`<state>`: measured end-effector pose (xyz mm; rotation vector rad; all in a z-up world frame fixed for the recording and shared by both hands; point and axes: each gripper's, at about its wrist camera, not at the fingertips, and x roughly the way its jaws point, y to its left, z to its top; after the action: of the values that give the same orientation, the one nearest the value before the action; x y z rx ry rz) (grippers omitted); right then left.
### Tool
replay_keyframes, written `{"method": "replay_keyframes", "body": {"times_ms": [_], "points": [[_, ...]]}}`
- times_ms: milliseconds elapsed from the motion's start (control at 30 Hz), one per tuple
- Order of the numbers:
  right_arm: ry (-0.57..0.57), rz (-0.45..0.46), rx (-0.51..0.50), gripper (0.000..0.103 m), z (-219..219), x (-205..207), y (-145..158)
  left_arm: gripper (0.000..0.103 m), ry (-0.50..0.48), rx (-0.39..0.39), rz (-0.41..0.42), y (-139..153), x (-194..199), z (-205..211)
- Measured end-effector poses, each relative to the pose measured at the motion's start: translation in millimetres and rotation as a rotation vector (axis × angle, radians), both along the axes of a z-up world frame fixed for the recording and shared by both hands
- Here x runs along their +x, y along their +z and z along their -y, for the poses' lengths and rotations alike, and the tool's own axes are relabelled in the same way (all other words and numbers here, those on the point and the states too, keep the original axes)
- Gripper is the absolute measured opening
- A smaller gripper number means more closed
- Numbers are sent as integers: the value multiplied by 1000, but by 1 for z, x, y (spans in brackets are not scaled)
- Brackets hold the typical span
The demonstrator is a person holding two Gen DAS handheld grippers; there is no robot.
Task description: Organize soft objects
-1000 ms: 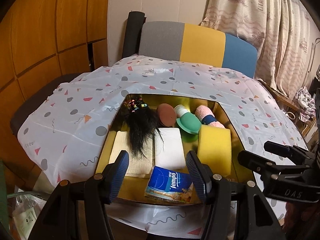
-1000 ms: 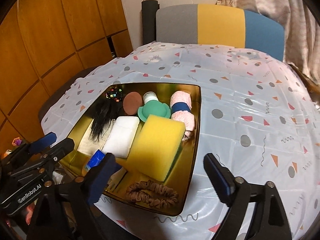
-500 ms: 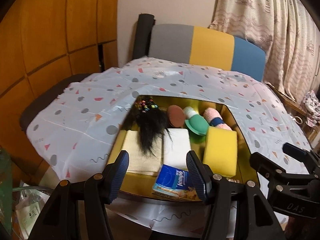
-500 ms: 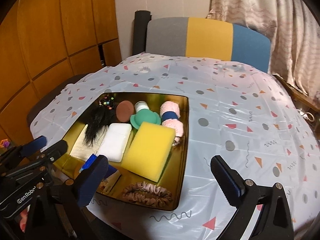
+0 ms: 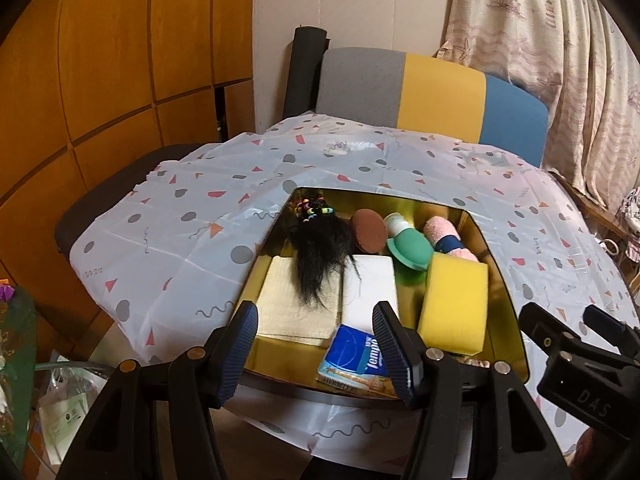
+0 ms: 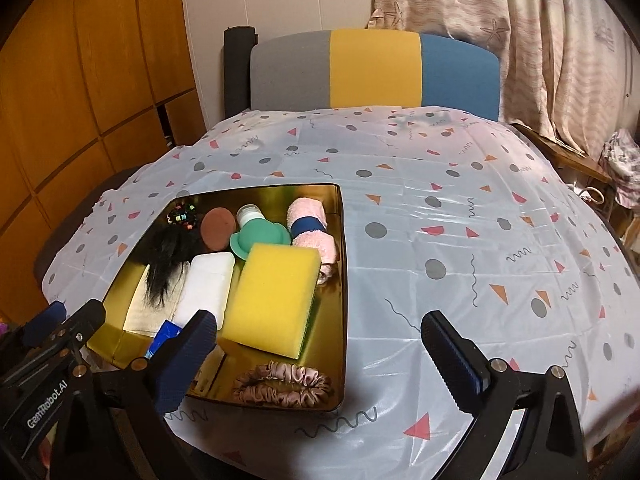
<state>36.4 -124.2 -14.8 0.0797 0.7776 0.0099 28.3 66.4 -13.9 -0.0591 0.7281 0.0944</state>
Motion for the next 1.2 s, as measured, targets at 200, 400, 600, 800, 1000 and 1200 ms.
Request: {"method": "replay_keyframes", "body": {"times_ms": [200, 400, 600, 800, 1000, 1200], "points": [[-11, -33, -19, 103, -3, 0, -6, 60, 1, 24, -19, 1, -1, 0], [-6, -20, -27, 103, -6, -2, -4, 60, -19, 15, -12, 3, -4, 2], [-11, -15, -28, 103, -6, -2, -4, 60, -25, 16, -20, 3, -4, 2], [-6, -21, -29, 103, -8, -2, -5, 60, -44, 34, -24, 2, -5, 6], [-7, -21, -30, 103, -8, -2, -5, 60, -52, 39, -37, 1, -5, 8], [-9, -23, -28, 103, -9, -2, -6, 60, -43, 36, -52, -2, -3, 6]]}}
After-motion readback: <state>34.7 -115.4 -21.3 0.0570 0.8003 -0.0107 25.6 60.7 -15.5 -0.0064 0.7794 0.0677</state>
